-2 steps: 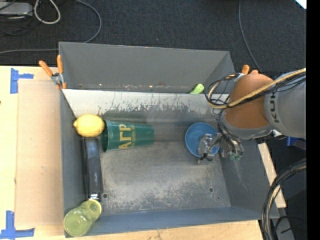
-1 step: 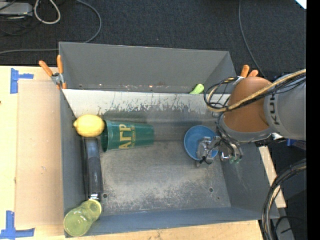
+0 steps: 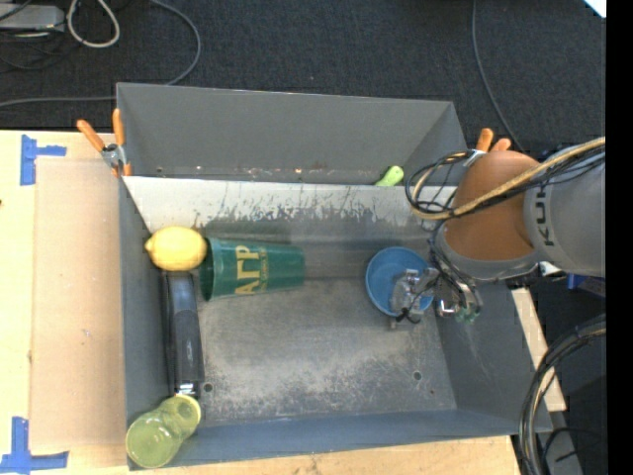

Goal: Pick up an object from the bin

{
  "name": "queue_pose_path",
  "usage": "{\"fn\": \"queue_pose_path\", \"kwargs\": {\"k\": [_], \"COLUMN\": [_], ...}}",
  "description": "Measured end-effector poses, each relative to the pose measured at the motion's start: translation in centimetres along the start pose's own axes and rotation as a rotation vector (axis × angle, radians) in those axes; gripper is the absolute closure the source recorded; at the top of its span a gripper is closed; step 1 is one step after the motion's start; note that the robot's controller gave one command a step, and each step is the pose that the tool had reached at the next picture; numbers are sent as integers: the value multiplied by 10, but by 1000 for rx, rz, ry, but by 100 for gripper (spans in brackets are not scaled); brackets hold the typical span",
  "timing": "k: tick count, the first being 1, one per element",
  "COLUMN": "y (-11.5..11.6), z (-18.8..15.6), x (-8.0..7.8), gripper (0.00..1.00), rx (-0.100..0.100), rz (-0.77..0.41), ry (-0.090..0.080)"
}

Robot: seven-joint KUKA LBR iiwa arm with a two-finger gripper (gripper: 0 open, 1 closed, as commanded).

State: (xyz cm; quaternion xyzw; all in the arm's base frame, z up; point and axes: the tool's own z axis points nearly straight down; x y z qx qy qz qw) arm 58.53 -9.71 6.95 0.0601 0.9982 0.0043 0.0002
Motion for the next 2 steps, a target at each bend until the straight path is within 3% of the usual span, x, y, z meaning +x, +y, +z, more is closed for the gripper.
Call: {"fn": "queue_pose_path", "kwargs": {"k": [1, 2], "y": [22, 18], "z": [-56, -51], "x": [-7, -8], "gripper": [100, 100], "rx": [-1, -2], "rz": [-66, -40], "ry": [-5, -2]}}
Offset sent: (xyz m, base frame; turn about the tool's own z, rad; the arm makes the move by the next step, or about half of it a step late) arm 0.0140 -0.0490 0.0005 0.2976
